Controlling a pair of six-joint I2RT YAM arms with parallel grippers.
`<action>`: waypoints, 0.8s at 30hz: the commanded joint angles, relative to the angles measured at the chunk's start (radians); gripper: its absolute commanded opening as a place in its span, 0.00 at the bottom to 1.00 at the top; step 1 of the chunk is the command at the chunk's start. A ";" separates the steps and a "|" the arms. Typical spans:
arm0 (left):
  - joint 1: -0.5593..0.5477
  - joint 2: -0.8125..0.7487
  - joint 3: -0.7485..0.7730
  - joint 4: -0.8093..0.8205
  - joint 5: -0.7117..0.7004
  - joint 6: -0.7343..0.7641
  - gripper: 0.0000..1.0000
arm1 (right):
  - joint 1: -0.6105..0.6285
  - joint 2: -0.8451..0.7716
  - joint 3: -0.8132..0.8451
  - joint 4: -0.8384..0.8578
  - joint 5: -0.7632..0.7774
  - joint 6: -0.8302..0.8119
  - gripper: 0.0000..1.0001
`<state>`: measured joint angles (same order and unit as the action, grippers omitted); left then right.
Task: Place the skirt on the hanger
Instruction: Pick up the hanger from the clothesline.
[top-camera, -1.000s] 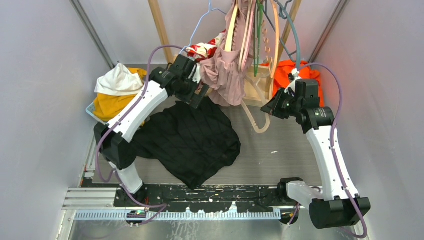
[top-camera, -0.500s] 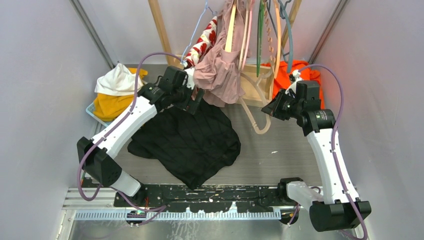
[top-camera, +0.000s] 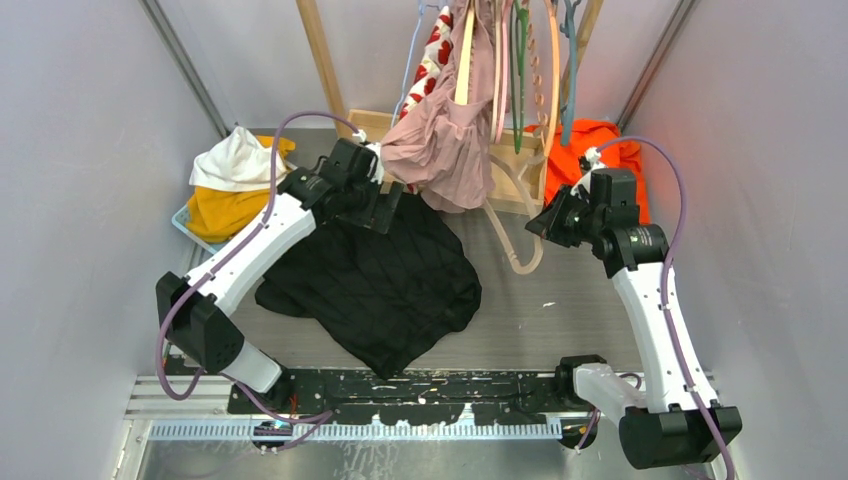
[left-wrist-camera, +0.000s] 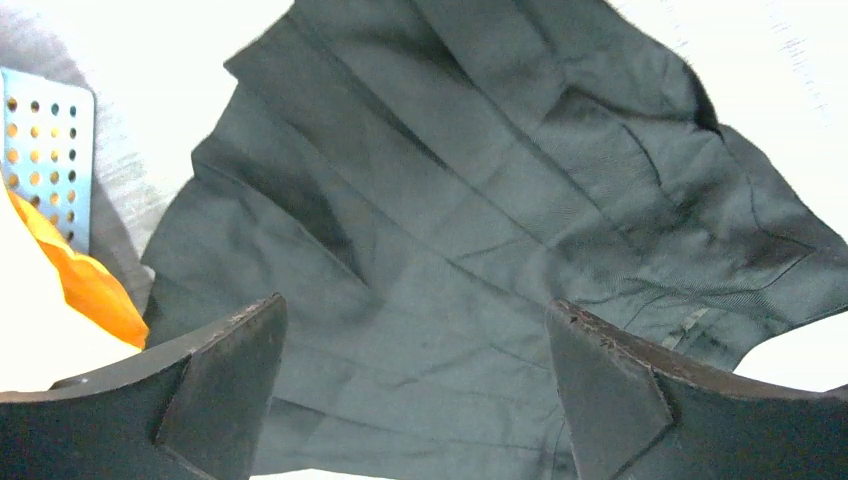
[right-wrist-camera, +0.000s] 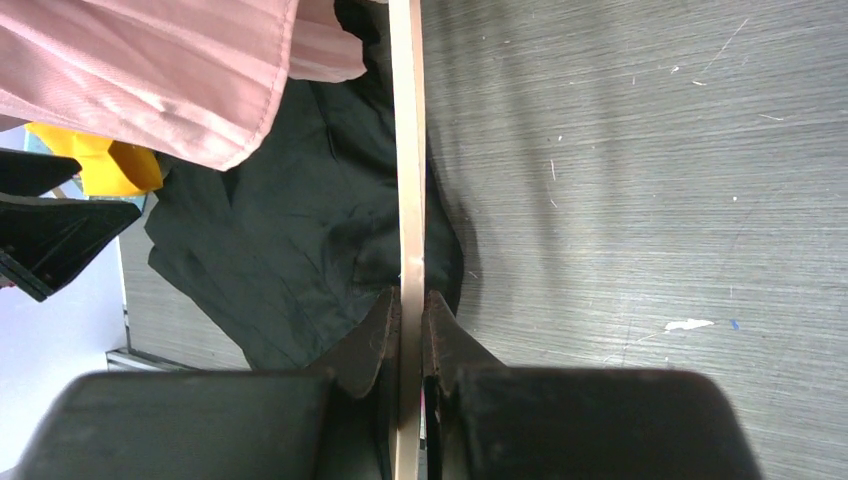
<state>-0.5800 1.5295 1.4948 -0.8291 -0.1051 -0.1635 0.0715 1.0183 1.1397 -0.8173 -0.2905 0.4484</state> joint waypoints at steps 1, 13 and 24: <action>0.005 0.018 -0.012 -0.076 -0.025 -0.053 0.99 | 0.001 -0.036 0.002 0.045 0.024 0.004 0.01; -0.005 0.064 -0.092 -0.186 -0.026 -0.095 0.99 | 0.000 -0.096 -0.011 -0.039 0.077 -0.011 0.01; -0.041 -0.011 -0.183 -0.184 0.068 -0.129 0.99 | 0.001 -0.186 -0.010 -0.190 0.047 -0.024 0.01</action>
<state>-0.5896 1.6028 1.3411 -1.0218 -0.1104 -0.2668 0.0715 0.9001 1.1156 -0.9520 -0.2302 0.4442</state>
